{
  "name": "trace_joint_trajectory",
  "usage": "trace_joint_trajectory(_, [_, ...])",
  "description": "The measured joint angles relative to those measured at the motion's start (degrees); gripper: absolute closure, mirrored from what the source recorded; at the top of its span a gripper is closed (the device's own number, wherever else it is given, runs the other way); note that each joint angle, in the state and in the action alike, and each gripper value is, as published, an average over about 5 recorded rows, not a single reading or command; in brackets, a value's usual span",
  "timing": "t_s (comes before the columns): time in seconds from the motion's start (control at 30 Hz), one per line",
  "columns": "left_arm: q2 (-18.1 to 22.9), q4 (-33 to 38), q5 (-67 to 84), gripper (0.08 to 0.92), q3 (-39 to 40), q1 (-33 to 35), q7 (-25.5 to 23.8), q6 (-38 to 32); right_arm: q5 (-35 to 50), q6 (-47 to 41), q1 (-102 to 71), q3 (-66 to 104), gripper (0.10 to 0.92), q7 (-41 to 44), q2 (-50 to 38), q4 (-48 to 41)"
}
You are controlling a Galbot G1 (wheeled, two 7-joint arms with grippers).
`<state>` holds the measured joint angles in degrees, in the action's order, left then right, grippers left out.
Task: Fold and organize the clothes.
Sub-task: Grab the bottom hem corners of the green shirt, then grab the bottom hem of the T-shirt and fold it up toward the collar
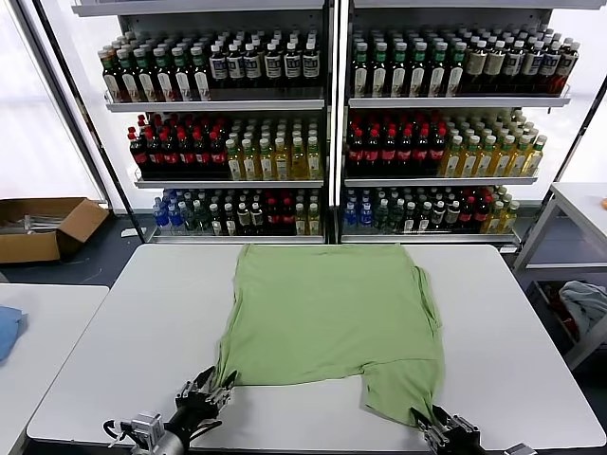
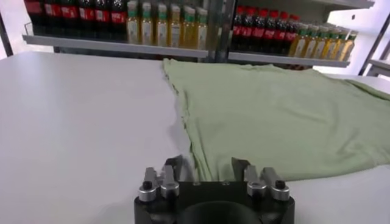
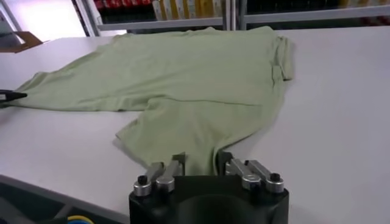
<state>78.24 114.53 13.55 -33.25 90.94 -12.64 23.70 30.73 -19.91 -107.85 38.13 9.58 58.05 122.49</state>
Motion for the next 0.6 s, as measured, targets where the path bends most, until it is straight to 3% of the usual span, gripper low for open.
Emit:
trace_joint_trajectory(0.13, [0.0,-0.1,-0.8,0.715,0.7,0.2,0.1,-0.2,0.4,1.4,-0.1,0.1,0.919,0.9,0.4,-0.5])
trace_joint_trajectory(0.33, [0.1,0.7,-1.6,0.877,1.2,1.0,0.6,-0.9,0.9,5.5,0.2,0.0,0.919,4.0,1.3,-1.9])
trace_joint_trajectory(0.6, [0.4,3.3,-1.9,0.913,0.5,2.3,1.6,-1.7,3.0,12.6,-0.7,0.2,0.919,9.7,1.9,-2.4])
